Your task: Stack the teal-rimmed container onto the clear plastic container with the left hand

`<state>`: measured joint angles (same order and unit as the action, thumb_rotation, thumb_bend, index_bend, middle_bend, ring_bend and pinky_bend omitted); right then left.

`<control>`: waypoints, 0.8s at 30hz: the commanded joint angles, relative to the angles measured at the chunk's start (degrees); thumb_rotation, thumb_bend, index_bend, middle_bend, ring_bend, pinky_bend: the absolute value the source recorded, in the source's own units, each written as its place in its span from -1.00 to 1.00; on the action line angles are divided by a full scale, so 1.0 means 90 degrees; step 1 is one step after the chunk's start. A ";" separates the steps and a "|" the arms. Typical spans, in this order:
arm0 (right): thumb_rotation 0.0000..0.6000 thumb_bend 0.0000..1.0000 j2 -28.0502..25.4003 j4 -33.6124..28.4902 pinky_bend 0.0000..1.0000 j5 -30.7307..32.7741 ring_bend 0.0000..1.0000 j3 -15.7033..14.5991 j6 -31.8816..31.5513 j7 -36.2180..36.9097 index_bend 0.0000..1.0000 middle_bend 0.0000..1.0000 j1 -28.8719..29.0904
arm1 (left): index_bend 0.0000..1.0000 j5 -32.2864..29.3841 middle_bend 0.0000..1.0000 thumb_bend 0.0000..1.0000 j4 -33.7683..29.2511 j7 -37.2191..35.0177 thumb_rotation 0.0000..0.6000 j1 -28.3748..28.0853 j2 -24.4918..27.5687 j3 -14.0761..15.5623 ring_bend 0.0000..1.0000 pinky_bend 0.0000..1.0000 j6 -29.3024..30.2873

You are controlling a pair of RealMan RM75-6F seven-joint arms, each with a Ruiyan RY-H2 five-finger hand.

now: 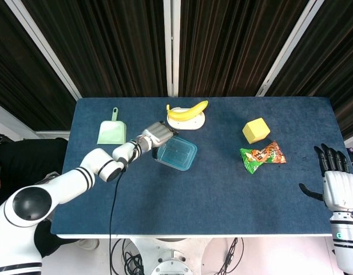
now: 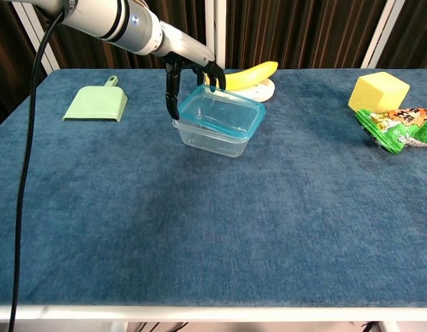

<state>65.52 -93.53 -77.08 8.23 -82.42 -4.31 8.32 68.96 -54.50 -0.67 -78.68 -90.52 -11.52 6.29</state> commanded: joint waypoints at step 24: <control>1.00 -0.85 0.0021 0.0084 -1.00 -0.0034 -1.00 0.0030 0.0046 0.0094 -1.00 -1.00 -0.0002 | -0.51 -0.0316 -0.52 -0.26 0.0020 -0.0287 1.00 -0.0341 0.0076 0.0639 -0.70 -0.80 -0.0101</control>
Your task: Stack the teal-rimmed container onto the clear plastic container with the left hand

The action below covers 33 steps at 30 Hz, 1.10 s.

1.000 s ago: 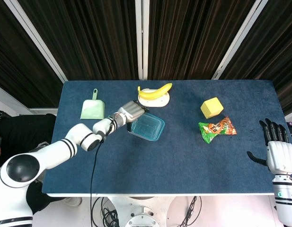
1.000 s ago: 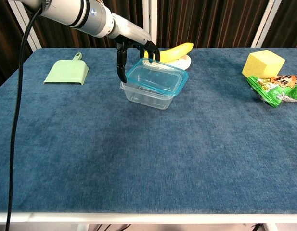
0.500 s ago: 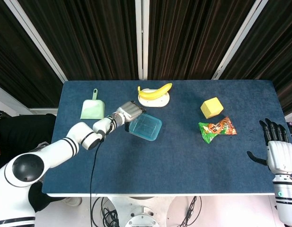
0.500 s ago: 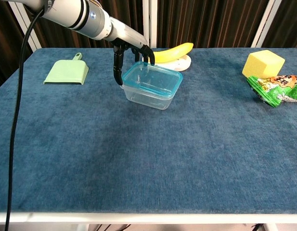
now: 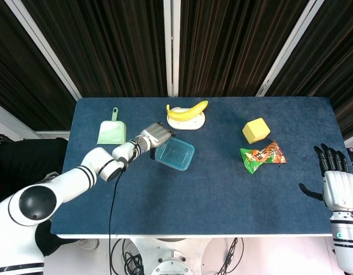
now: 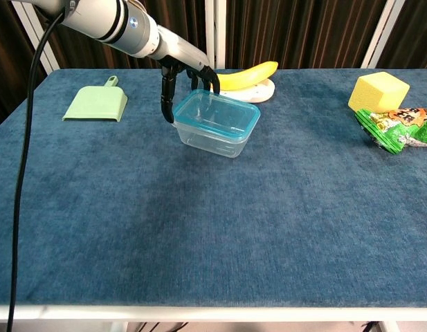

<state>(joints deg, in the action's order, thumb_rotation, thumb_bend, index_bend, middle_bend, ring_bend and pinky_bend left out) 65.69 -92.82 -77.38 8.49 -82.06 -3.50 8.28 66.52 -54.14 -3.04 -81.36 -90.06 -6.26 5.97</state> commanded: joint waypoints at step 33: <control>1.00 -0.85 0.0008 0.0084 -1.00 -0.0251 -1.00 -0.0031 -0.0159 0.0241 -1.00 -1.00 -0.0076 | -0.84 -0.1277 -0.89 -0.88 -0.1664 -0.0135 1.00 -0.0193 0.0905 0.1093 -0.98 -0.79 0.1863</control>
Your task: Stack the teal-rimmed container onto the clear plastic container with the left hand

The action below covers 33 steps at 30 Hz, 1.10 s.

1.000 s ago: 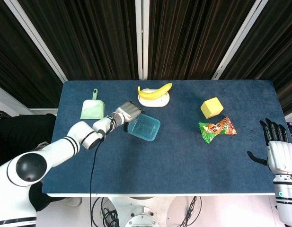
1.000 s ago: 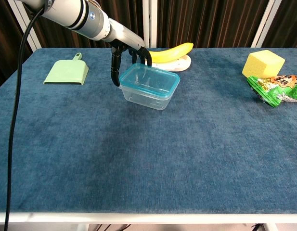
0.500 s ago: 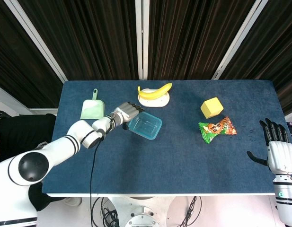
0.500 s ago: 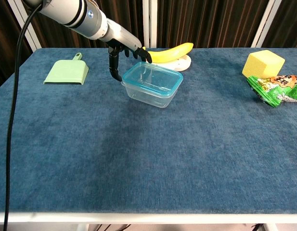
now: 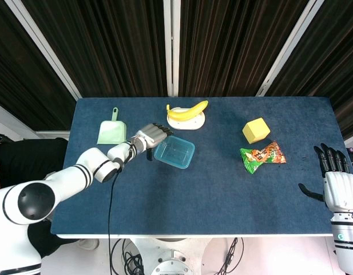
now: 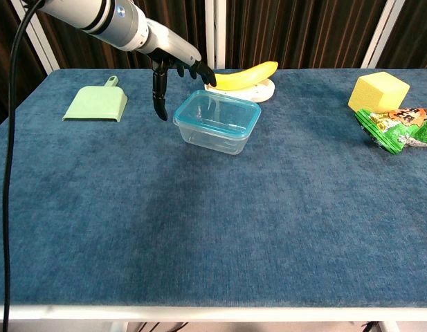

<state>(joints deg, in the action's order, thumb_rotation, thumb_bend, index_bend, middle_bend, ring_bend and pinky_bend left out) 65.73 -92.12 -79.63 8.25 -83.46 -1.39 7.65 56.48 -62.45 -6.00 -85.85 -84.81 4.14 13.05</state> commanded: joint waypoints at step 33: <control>1.00 -0.85 0.0023 -0.0063 -1.00 -0.0026 -1.00 0.0006 -0.0014 -0.0096 -1.00 -1.00 -0.0008 | -0.59 -0.1176 -0.68 -0.88 -0.1323 0.2043 1.00 0.0745 0.0043 -0.0159 -0.88 -0.79 0.2068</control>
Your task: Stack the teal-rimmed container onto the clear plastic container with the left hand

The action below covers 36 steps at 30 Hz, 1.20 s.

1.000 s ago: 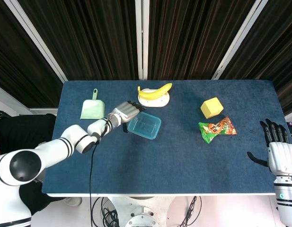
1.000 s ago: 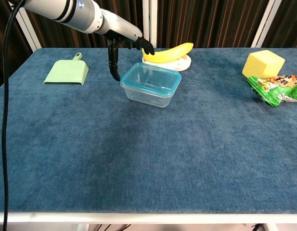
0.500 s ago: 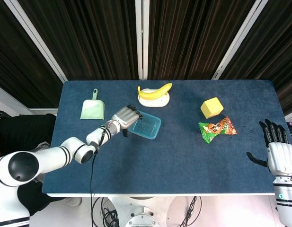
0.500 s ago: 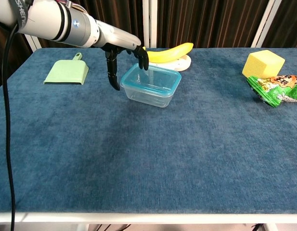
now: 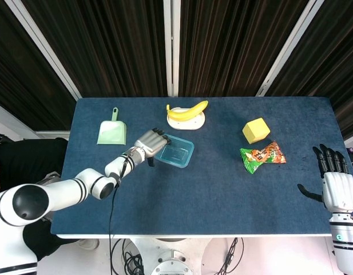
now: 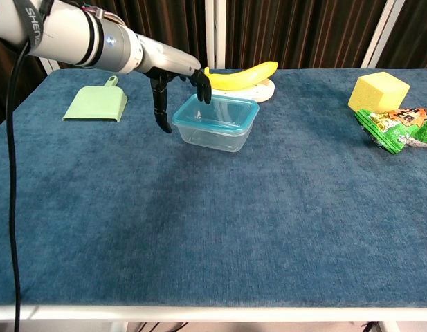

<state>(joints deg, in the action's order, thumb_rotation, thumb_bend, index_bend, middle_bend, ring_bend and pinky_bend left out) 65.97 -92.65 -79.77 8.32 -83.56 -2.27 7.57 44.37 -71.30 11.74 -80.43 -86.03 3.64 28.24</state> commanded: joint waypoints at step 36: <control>1.00 -0.85 0.0030 -0.0029 -1.00 -0.0059 -1.00 -0.0030 0.0033 -0.0018 -1.00 -1.00 0.0018 | -0.57 0.0492 -0.69 -0.89 -0.1436 0.1831 1.00 0.0965 -0.0244 -0.0240 -0.88 -0.79 0.1506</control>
<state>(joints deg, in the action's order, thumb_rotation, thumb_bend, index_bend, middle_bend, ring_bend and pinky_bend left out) 66.23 -92.91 -80.30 8.05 -83.27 -2.43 7.73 48.88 -84.33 28.02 -71.86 -88.06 1.53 41.67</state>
